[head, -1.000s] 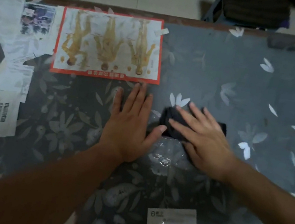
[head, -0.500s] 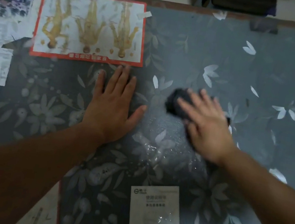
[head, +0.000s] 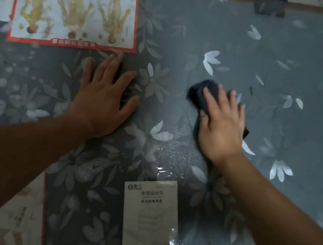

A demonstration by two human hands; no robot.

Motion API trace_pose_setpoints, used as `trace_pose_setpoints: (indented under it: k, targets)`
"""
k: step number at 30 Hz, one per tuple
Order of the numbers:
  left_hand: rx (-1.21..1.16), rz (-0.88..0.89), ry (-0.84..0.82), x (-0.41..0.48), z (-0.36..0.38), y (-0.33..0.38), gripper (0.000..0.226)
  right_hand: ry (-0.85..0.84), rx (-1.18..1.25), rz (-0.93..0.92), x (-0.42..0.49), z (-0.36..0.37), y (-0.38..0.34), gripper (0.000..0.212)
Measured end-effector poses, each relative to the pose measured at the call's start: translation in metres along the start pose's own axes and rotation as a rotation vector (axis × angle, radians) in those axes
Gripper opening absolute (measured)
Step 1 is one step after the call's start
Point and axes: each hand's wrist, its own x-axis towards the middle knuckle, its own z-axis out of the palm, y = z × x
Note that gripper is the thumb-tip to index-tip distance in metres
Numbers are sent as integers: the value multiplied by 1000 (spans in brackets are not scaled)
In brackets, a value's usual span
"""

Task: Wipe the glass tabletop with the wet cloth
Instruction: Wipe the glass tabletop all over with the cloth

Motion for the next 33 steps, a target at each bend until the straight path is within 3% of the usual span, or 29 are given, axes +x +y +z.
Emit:
trace_pose_setpoints:
  k: [2,6,9,13,15,22,29,33]
  targets:
    - [8,0,-3,1,1,0,64,29,38,73,-7,4,-5,55]
    - [6,-4,-20,-1,-2,2,63,-53,9,-88,-107,17,-25,59]
    - [-2,-5,-15,0,-6,6,61,-89,24,-134,-96,15,-7,60]
    - [52,-21,24,-2,-7,9,56,25,63,235,-34,3,23,54]
    - [99,-3,19,-3,-8,10,54,29,63,283,-40,5,20,54]
    - [29,4,-89,-33,-30,10,58,-49,57,104,-148,19,-38,59]
    - [24,-86,-216,-116,-30,-1,67,-42,79,154,-148,16,-48,61]
    - [31,-49,-185,-120,-22,-8,66,-44,55,140,-140,13,-49,62]
